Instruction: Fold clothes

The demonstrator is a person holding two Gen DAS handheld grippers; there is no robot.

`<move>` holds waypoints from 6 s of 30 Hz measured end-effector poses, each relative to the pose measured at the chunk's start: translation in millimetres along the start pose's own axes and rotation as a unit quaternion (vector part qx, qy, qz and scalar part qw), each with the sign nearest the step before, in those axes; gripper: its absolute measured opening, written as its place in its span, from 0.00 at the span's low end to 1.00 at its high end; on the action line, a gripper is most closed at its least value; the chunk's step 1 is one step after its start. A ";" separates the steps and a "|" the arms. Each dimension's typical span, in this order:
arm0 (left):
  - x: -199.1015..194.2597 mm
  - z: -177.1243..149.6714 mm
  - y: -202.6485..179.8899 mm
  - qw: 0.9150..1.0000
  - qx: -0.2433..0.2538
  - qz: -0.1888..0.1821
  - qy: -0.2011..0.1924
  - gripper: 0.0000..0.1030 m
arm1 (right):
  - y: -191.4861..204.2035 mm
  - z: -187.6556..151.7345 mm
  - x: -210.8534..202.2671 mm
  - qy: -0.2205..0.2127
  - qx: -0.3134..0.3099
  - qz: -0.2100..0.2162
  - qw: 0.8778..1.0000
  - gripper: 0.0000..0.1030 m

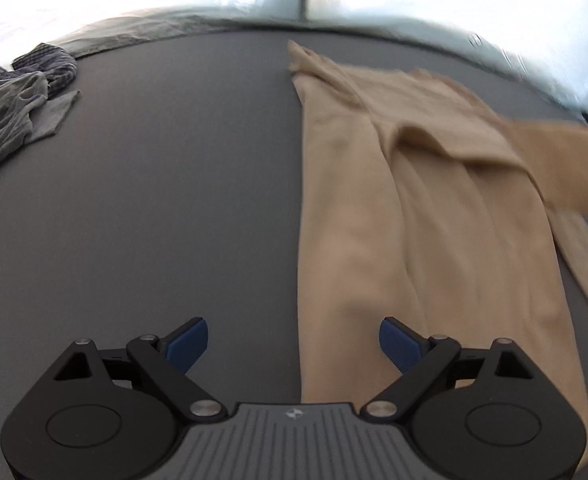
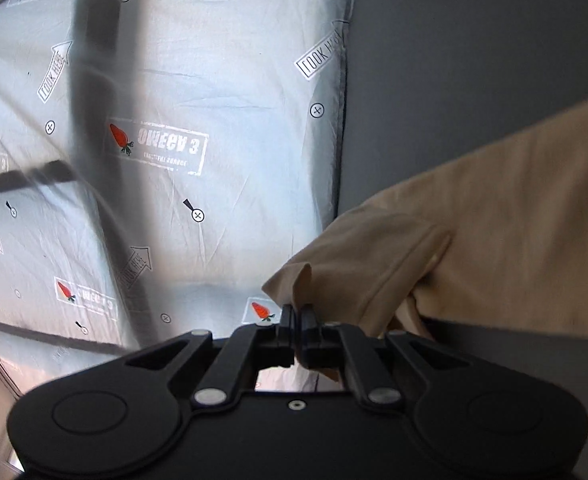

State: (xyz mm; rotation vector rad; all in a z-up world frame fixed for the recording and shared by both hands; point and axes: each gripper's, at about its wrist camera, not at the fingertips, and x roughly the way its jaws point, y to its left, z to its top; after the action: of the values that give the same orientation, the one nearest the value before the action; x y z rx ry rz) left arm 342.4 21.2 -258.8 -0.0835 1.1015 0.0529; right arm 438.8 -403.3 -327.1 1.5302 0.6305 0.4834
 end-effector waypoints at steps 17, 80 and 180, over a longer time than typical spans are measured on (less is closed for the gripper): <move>3.5 -51.1 6.4 0.998 0.041 -0.009 0.040 1.00 | -36.4 -137.3 -28.5 0.080 0.073 -0.010 0.994 0.03; -17.9 -56.4 47.6 0.998 -0.026 -0.024 0.044 1.00 | -34.3 -210.9 -44.1 0.162 -0.076 -0.134 0.975 0.15; 48.2 141.8 -19.2 0.965 -0.022 -0.252 -0.066 0.83 | 72.8 -99.6 -12.9 -0.069 -0.445 -0.449 0.772 0.17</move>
State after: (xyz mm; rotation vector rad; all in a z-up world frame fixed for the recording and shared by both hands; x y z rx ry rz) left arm 491.7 15.5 -237.3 -0.3929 0.9186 -0.3695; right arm 371.6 -336.0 -247.5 0.2492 0.7751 -0.1047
